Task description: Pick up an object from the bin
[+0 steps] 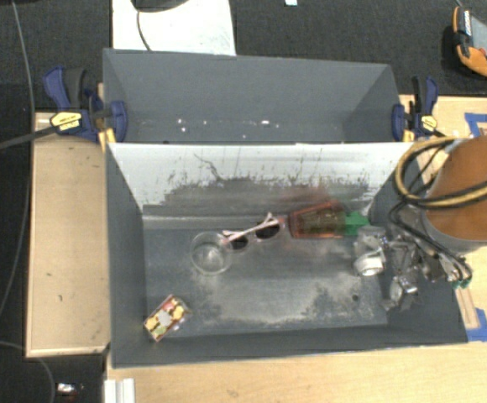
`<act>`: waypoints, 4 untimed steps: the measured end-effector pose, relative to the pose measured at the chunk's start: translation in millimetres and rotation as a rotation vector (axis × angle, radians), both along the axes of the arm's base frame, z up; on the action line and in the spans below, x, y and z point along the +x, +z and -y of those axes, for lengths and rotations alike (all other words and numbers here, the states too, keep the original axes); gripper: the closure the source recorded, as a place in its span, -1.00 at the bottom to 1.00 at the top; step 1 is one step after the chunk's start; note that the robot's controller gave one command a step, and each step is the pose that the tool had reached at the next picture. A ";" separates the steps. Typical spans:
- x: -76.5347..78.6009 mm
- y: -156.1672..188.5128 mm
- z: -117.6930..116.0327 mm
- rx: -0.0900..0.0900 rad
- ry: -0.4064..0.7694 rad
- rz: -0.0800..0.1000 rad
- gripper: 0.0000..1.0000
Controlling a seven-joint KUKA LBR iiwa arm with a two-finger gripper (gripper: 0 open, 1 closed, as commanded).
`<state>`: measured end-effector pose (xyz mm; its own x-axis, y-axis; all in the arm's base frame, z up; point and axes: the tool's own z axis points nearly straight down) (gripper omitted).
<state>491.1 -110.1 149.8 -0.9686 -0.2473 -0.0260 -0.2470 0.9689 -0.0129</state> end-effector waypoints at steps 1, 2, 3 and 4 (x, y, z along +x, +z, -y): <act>-0.9 -4.7 -0.9 -0.003 0.150 0.000 -1.00; 63.9 -27.0 -8.7 -0.006 0.256 0.004 -1.00; -2.1 -18.7 20.6 -0.003 0.118 -0.004 -1.00; 17.0 -16.7 26.1 -0.004 0.193 0.013 -1.00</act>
Offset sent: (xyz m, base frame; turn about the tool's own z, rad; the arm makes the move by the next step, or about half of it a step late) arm 0.0621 0.0097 -0.0289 -0.2592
